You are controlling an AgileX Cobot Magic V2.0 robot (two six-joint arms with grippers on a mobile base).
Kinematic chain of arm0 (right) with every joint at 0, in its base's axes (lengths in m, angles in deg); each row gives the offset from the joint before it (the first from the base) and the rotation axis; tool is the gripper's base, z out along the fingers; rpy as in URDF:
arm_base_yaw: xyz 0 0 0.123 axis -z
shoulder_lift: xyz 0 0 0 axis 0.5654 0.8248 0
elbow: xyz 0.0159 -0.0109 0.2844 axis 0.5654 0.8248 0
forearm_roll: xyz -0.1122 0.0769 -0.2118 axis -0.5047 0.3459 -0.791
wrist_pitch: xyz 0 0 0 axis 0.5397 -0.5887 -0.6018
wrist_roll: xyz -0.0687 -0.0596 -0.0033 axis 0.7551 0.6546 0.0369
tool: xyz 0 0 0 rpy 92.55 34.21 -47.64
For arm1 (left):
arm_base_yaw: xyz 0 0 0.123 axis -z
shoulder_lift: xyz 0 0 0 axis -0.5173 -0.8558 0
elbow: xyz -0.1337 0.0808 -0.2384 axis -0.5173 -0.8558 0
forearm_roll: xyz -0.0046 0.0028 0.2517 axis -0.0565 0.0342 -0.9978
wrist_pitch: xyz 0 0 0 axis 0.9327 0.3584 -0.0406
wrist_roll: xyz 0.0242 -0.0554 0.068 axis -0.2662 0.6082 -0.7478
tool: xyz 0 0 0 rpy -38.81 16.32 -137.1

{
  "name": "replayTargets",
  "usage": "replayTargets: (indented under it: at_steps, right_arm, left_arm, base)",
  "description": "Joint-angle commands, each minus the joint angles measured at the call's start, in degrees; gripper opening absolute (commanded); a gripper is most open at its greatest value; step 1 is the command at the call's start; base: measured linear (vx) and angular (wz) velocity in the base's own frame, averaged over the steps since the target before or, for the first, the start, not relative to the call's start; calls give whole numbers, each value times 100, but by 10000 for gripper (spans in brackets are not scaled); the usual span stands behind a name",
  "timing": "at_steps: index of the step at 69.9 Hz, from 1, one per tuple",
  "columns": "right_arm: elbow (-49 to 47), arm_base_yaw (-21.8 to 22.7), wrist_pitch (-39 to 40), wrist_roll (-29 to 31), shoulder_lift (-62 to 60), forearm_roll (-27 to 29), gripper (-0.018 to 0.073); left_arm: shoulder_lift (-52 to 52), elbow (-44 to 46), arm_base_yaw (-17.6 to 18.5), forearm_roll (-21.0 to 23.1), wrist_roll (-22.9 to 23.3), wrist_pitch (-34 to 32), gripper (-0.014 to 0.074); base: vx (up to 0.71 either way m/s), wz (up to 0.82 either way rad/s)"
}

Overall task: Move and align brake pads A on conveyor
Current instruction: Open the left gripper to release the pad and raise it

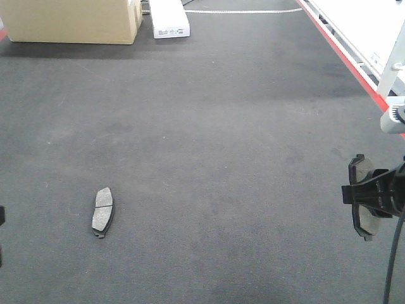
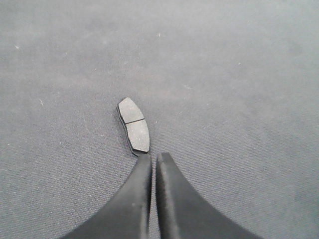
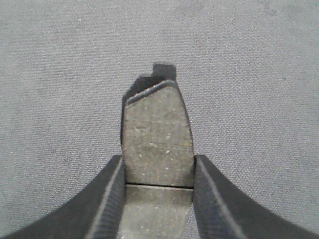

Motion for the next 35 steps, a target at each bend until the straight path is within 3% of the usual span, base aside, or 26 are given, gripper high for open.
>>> replayTargets:
  at_steps: [1, 35]
  right_arm:
    - [-171, 23, 374, 4, -102, 0, 4]
    - [-171, 23, 379, 4, -102, 0, 4]
  left_arm:
    - [84, 136, 36, 17, 0, -306, -8]
    - [98, 136, 36, 17, 0, -306, -6]
  base:
    - [0, 0]
    - [0, 0]
